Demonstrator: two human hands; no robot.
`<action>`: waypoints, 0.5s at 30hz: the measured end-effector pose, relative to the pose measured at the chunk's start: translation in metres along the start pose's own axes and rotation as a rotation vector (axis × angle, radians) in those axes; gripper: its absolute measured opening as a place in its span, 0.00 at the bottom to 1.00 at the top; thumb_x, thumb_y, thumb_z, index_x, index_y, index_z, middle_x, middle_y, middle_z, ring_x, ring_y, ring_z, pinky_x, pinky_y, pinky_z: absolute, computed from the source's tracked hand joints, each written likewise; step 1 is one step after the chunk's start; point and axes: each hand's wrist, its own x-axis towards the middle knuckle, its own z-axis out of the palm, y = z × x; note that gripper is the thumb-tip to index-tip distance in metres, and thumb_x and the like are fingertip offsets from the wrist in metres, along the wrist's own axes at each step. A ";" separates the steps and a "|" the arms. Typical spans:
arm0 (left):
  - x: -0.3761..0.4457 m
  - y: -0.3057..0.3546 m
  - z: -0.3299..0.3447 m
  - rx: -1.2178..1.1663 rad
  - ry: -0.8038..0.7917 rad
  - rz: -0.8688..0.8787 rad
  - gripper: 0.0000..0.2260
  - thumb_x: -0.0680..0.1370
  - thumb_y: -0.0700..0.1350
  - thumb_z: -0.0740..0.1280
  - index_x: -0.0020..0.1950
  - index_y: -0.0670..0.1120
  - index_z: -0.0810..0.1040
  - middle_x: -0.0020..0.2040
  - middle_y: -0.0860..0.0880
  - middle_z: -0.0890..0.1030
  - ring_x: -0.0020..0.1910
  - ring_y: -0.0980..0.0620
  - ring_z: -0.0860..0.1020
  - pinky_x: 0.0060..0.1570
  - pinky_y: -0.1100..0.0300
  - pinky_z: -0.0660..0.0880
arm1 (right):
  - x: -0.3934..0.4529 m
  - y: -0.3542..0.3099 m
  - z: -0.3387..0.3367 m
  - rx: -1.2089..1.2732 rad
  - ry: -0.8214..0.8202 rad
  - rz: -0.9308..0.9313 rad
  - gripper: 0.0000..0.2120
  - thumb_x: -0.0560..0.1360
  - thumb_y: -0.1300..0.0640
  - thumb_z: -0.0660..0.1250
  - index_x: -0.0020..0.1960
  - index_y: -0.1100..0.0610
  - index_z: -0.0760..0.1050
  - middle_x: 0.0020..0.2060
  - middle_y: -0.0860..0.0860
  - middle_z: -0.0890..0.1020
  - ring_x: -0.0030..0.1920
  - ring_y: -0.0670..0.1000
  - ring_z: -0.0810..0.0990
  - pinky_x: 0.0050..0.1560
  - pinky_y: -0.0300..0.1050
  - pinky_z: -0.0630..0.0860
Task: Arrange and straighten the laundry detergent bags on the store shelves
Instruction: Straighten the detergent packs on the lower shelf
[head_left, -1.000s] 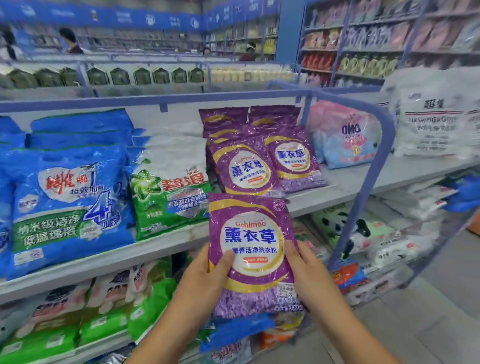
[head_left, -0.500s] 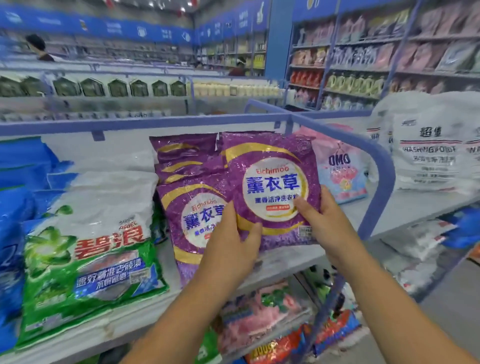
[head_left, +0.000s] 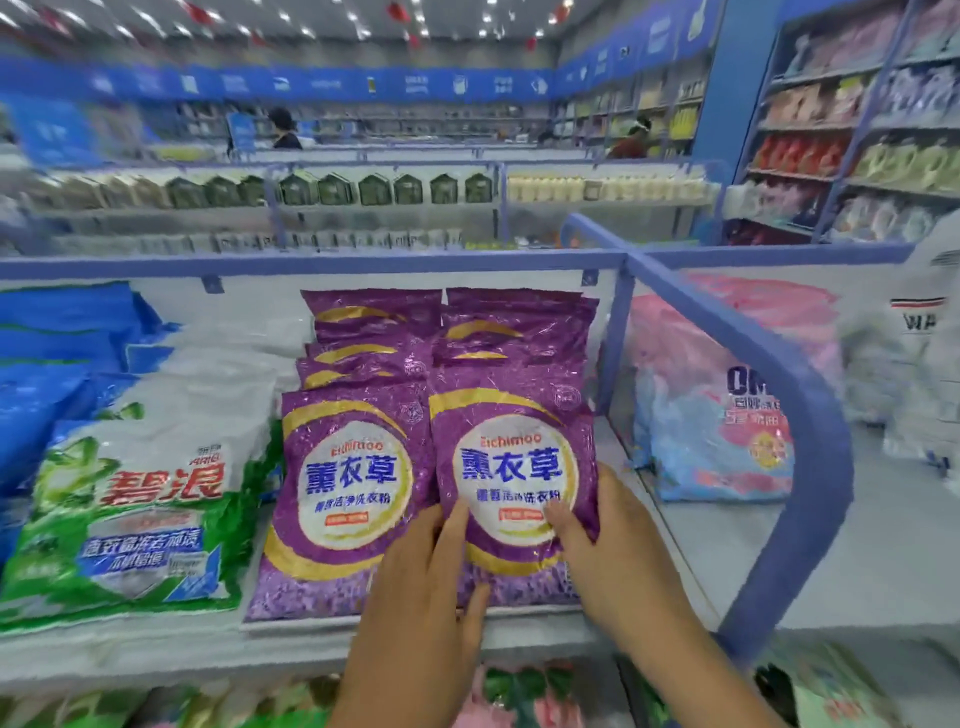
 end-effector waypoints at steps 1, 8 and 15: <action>-0.003 0.001 0.001 0.000 -0.021 -0.023 0.40 0.74 0.55 0.75 0.80 0.57 0.57 0.72 0.54 0.66 0.68 0.54 0.68 0.62 0.53 0.75 | -0.002 0.002 -0.002 -0.013 -0.046 0.017 0.17 0.79 0.41 0.64 0.65 0.43 0.67 0.57 0.42 0.75 0.57 0.46 0.74 0.54 0.46 0.74; 0.005 0.019 -0.014 -0.208 0.042 -0.064 0.29 0.79 0.56 0.68 0.74 0.67 0.55 0.68 0.66 0.58 0.62 0.73 0.62 0.64 0.72 0.65 | -0.004 0.002 -0.010 -0.056 -0.038 0.045 0.17 0.78 0.43 0.66 0.63 0.46 0.67 0.54 0.45 0.68 0.54 0.45 0.70 0.52 0.41 0.68; 0.073 0.022 0.011 -0.393 0.011 -0.273 0.39 0.76 0.60 0.68 0.81 0.50 0.53 0.77 0.52 0.66 0.75 0.50 0.67 0.73 0.51 0.67 | 0.042 -0.006 0.008 0.323 0.046 0.213 0.16 0.78 0.39 0.65 0.62 0.44 0.71 0.55 0.45 0.80 0.52 0.45 0.80 0.51 0.46 0.78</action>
